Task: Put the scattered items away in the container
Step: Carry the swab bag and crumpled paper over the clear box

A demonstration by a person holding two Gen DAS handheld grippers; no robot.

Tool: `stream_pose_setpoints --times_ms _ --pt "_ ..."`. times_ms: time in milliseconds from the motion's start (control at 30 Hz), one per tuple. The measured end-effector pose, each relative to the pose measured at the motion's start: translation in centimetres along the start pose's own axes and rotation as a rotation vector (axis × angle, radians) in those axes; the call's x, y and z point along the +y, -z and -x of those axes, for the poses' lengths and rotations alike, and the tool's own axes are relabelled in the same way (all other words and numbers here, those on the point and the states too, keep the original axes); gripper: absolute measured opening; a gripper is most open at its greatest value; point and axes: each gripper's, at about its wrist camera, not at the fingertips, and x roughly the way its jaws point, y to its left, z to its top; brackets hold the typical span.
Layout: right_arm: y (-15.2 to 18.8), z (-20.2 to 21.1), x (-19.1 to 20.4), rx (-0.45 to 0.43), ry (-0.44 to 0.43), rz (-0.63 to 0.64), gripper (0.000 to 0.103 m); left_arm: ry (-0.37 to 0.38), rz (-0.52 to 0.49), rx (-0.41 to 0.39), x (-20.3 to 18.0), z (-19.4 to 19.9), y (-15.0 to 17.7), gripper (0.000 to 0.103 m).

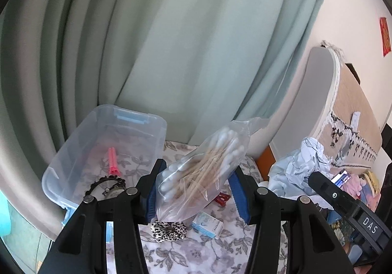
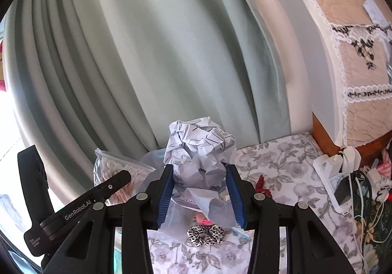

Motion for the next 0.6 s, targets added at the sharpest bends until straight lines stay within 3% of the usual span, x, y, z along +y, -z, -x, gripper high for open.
stream_pose_setpoints --times_ms 600 --pt "0.6 -3.4 5.5 0.068 -0.078 0.094 0.046 -0.075 0.116 -0.035 6.5 1.5 -0.3 0.053"
